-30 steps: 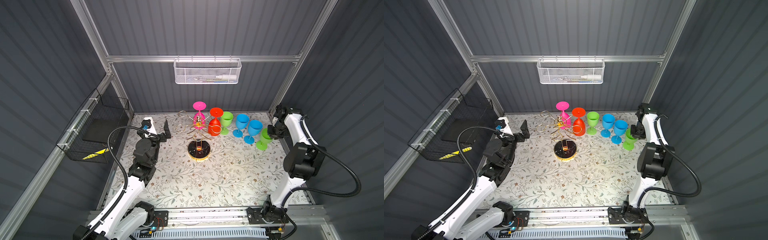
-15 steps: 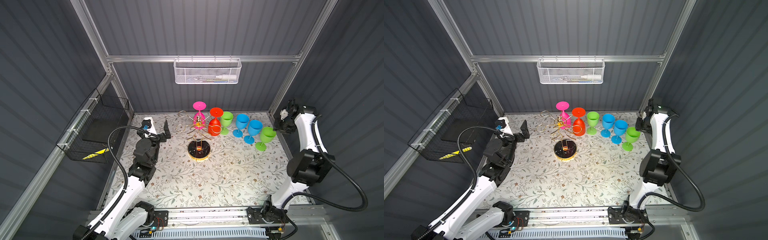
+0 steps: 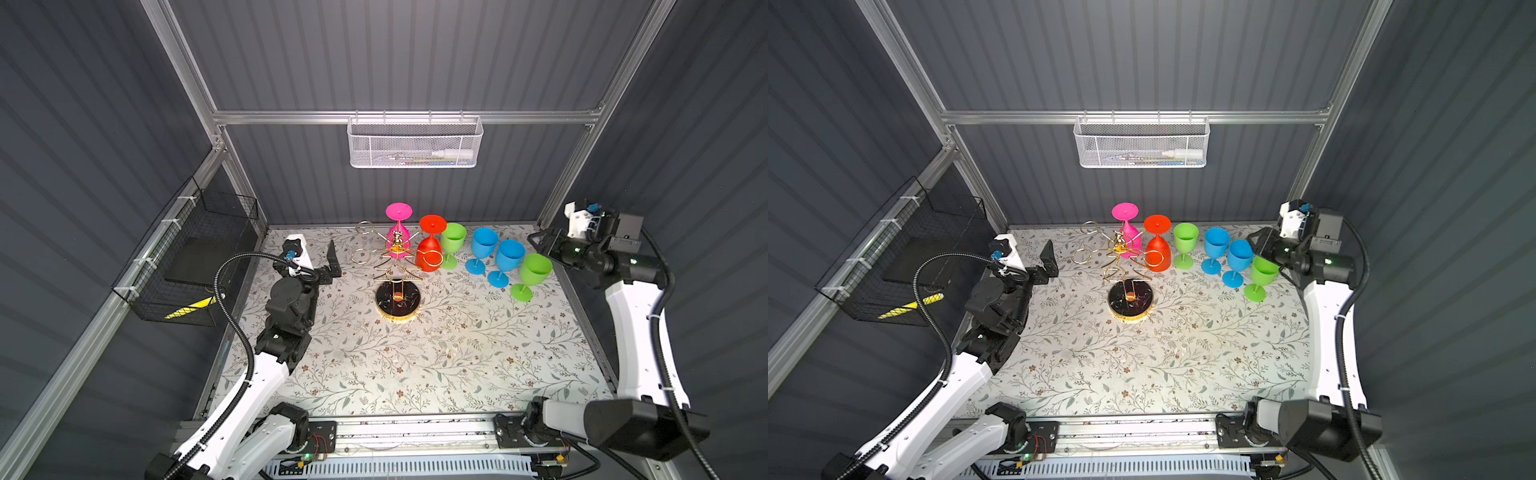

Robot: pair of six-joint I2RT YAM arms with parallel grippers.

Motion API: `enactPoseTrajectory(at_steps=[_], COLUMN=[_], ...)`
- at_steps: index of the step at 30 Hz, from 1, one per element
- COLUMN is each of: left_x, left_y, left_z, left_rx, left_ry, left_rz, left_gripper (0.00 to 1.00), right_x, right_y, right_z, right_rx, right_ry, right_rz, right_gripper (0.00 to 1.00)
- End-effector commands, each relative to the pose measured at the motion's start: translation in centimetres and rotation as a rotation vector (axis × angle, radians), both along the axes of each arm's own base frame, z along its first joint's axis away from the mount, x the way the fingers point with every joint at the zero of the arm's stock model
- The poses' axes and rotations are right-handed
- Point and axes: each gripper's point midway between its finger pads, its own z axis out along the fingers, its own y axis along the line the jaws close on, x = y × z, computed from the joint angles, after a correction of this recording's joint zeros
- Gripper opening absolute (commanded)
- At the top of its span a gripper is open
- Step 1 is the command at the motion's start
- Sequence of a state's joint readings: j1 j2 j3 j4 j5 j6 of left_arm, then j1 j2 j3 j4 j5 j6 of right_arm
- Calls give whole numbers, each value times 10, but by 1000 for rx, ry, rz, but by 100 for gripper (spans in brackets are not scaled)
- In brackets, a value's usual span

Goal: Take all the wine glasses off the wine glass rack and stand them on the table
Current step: 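Move the right gripper to the red glass hanging on the rack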

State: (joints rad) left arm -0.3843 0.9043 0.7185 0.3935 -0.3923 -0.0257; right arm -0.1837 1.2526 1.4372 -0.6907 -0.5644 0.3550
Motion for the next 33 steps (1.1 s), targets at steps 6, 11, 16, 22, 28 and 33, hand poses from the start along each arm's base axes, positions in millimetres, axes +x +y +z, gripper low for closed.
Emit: enactPoseTrajectory(at_steps=[6, 11, 16, 22, 28, 33], left_x=[-13, -20, -27, -36, -39, -41], left_y=[7, 12, 15, 20, 21, 22], left_z=[28, 32, 35, 39, 40, 39], left_rx=[-33, -55, -62, -64, -61, -66], left_ry=[-47, -47, -39, -41, -38, -38], left_rz=[2, 8, 10, 18, 18, 21], left_gripper=[100, 100, 99, 99, 99, 100], right_x=[15, 31, 52, 69, 79, 83], right_y=[100, 135, 159, 179, 196, 202], right_z=[28, 28, 14, 8, -1, -5], right_rx=[268, 286, 294, 305, 313, 315], right_ry=[-145, -144, -100, -83, -57, -43], right_rz=[226, 283, 315, 335, 355, 362], right_gripper=[46, 47, 47, 46, 45, 40])
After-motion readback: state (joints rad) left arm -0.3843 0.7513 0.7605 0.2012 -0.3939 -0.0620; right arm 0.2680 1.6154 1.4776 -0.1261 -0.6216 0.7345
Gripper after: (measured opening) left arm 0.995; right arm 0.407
